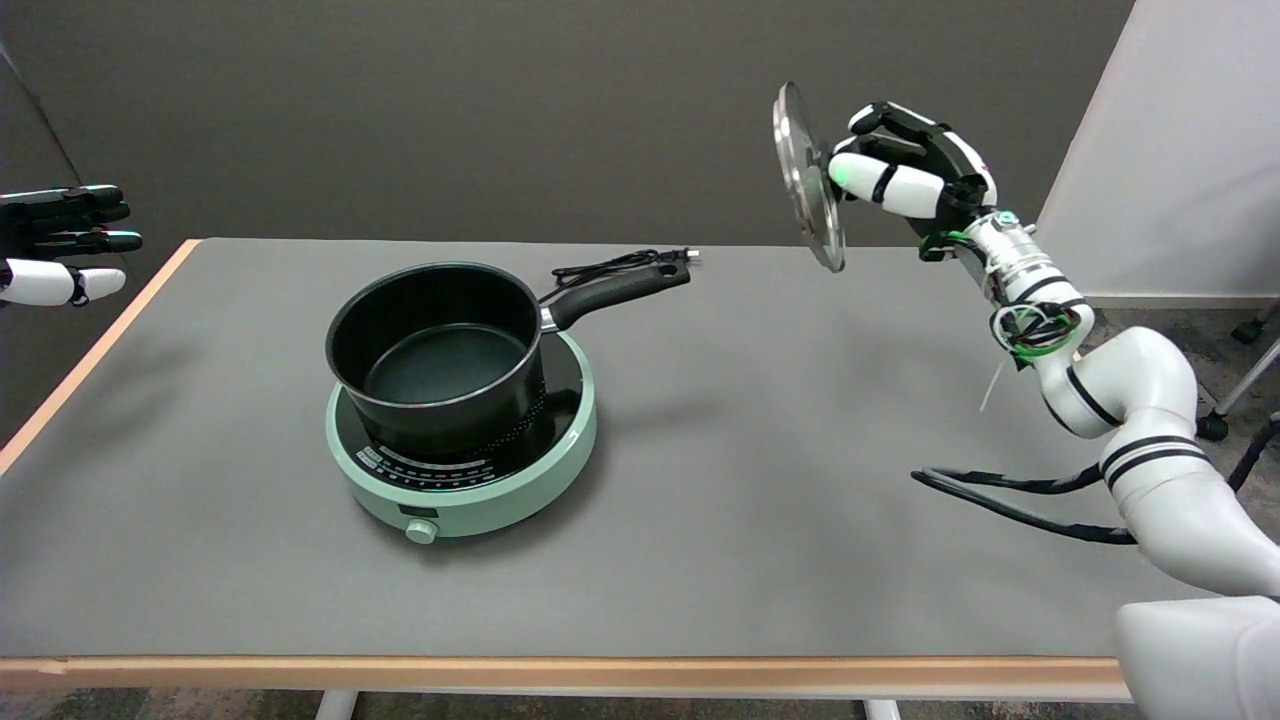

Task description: Place the pot lid onto the table.

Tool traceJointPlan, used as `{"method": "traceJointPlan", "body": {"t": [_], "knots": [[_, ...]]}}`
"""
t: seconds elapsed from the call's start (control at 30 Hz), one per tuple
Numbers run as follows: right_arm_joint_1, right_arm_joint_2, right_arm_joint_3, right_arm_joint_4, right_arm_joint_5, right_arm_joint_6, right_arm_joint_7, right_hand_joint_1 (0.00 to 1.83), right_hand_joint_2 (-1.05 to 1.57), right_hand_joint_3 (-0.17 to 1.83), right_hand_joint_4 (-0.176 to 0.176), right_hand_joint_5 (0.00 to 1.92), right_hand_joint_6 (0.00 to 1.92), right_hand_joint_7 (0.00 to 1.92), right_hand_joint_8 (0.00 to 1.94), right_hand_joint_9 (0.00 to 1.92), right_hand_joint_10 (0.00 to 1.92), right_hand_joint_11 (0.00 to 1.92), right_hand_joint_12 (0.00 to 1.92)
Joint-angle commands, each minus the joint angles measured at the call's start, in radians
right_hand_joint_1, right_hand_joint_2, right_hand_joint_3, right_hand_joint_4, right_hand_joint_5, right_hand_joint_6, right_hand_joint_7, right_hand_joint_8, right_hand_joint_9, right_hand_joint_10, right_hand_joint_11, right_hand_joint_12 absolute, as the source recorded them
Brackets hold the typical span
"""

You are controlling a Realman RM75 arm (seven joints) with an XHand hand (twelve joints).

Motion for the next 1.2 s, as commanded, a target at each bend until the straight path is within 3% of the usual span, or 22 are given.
{"method": "traceJointPlan", "body": {"t": [0.03,0.53,0.73,0.93,0.97,1.0,1.2], "knots": [[0.02,-0.012,0.046,-0.158,0.295,-0.228,-0.003,1.38,0.77,0.65,0.176,0.75,1.17,1.0,1.16,0.92,1.36,0.8,1.52],[0.038,-0.004,0.035,-0.15,0.275,-0.228,-0.048,1.38,0.78,0.65,0.176,0.76,1.15,1.0,1.16,0.92,1.35,0.79,1.56],[0.04,0.008,0.046,-0.079,0.155,-0.195,-0.212,1.38,0.78,0.65,0.176,0.75,1.17,1.0,1.16,0.91,1.36,0.77,1.58],[0.037,0.017,0.046,0.026,-0.026,-0.055,-0.294,1.38,0.79,0.63,0.176,0.75,1.15,1.0,1.15,0.91,1.36,0.76,1.6],[0.037,0.017,0.043,0.039,-0.061,-0.03,-0.294,1.34,0.83,0.58,0.124,0.76,1.18,1.0,1.15,0.91,1.35,0.76,1.6],[0.037,0.017,0.041,0.053,-0.106,-0.006,-0.295,1.21,0.96,0.41,-0.039,0.79,1.28,1.0,1.15,0.92,1.32,0.77,1.59],[0.045,0.016,0.027,0.101,-0.347,0.031,-0.301,1.21,0.96,0.41,-0.036,0.79,1.29,1.0,1.15,0.92,1.32,0.77,1.59]]}}
